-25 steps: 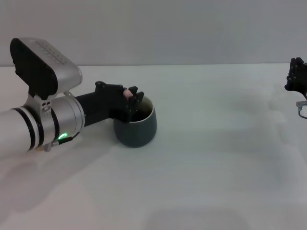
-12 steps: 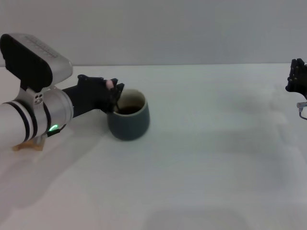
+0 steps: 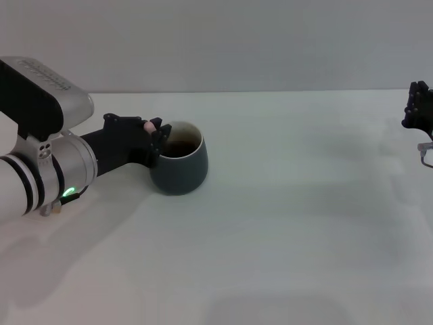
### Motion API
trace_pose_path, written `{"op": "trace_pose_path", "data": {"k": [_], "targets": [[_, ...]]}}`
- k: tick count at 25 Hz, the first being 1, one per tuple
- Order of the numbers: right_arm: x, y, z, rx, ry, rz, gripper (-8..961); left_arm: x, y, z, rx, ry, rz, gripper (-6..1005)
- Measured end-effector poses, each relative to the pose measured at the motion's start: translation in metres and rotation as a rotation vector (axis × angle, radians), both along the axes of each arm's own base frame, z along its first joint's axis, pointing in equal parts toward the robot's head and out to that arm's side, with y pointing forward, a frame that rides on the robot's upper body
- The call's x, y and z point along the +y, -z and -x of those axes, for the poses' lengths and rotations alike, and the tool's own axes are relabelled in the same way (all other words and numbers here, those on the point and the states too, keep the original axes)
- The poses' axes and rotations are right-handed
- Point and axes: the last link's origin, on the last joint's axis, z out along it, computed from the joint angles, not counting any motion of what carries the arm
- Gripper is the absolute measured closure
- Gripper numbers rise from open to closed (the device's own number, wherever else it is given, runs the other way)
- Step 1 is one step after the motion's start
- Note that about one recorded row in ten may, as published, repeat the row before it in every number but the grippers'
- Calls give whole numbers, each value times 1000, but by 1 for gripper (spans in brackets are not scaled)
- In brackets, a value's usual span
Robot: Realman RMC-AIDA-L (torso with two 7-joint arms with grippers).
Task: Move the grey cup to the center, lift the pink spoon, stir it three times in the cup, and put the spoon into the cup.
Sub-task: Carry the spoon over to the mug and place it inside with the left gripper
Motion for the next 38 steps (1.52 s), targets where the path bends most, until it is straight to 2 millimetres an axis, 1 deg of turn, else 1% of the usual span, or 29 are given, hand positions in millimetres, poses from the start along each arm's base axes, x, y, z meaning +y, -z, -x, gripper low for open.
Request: {"op": "trace_pose_path", "data": {"k": [9, 10, 13, 15, 22, 26, 27, 30, 31, 38], "targets": [[-2, -1, -1, 3, 0, -4, 901, -3, 5, -10, -14, 10, 8, 794], [-3, -1, -1, 3, 1, -5, 901, 0, 11, -14, -28, 11, -1, 794], [-4, -1, -2, 5, 1, -6, 901, 1, 12, -15, -30, 11, -7, 793], [-5, -1, -2, 5, 1, -6, 901, 6, 16, -17, -29, 10, -31, 792], [-7, -1, -4, 5, 4, -5, 902, 19, 14, -9, -15, -32, -81, 790], [-7, -1, -4, 4, 5, -6, 903, 22, 10, -3, 3, -56, -90, 789], [-7, -2, -4, 4, 5, -6, 903, 21, 8, 0, 13, -70, -92, 789], [-7, -2, -4, 4, 5, -6, 903, 19, 6, 2, 14, -80, -93, 788], [-7, -2, -4, 4, 5, -6, 903, 14, 4, 3, 10, -90, -93, 788], [-5, -2, -2, 4, 0, -7, 902, 4, 7, -3, -1, -87, -86, 786]]}}
